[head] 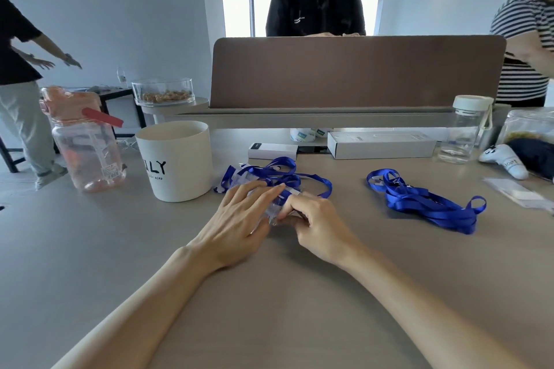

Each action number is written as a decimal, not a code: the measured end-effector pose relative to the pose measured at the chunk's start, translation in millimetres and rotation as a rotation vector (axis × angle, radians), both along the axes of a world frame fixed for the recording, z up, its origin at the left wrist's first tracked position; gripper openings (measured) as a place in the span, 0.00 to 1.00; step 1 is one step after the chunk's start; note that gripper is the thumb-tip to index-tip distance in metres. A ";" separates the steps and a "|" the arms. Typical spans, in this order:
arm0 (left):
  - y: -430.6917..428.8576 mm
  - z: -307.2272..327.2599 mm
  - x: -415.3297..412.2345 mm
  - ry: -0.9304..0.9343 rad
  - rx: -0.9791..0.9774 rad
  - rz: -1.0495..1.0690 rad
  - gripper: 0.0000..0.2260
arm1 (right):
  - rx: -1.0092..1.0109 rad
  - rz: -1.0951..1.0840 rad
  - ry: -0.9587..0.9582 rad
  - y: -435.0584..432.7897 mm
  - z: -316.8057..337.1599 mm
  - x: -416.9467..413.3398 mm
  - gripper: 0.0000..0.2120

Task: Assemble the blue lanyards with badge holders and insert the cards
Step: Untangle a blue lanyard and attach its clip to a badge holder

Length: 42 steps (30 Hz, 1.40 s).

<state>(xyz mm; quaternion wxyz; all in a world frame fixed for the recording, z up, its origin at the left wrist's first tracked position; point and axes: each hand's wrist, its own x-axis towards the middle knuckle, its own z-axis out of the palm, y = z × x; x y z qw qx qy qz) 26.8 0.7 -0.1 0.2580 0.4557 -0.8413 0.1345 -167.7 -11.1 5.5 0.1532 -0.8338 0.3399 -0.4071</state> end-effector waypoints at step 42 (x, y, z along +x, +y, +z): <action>-29.6 -1.4 -41.8 0.351 0.084 0.011 0.21 | 0.641 -0.065 -0.963 -5.6 32.7 -25.8 0.03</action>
